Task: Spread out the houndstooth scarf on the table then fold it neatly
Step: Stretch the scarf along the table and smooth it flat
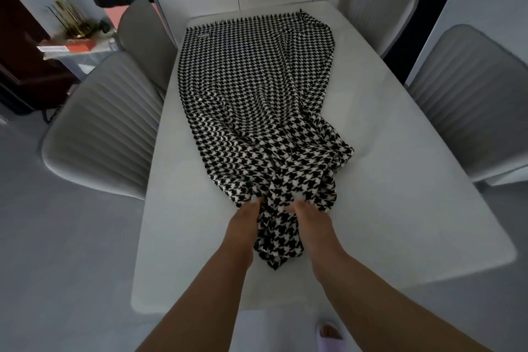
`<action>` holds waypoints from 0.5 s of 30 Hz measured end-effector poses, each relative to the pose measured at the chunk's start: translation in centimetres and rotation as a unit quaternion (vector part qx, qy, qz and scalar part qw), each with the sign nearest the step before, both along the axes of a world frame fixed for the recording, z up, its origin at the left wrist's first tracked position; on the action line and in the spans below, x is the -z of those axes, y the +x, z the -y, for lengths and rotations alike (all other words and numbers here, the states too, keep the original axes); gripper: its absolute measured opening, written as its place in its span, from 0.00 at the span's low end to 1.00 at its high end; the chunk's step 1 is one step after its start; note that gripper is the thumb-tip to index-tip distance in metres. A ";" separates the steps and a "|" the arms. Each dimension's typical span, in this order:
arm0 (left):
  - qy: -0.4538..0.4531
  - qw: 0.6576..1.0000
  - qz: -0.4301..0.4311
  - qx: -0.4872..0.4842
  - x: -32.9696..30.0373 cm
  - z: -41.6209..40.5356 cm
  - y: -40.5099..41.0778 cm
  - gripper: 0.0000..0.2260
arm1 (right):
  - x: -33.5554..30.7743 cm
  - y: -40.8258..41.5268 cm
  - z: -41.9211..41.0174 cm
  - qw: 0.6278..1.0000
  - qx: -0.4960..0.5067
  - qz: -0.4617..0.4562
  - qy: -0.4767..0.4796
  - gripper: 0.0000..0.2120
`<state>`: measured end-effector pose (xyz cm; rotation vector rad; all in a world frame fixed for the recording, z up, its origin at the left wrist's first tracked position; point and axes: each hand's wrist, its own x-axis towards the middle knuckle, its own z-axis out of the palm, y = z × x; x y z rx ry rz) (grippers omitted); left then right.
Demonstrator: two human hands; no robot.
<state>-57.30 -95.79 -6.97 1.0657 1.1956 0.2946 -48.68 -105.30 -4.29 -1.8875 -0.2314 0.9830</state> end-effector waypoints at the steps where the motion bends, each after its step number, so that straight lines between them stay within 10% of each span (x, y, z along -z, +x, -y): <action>1: -0.016 1.000 0.005 0.000 -0.1 -0.1 0.3 0.14 | 0.3 -0.1 -0.1 0.999 -0.011 -0.030 -0.012 0.23; 4: -0.054 0.997 0.017 -0.044 0.0 -0.4 0.5 0.14 | 0.2 -0.1 -0.1 0.987 0.026 -0.151 -0.043 0.27; 15: 0.178 0.975 -0.038 -0.131 -2.1 -5.1 -4.3 0.09 | -3.1 3.5 2.5 0.880 0.271 -0.238 0.309 0.04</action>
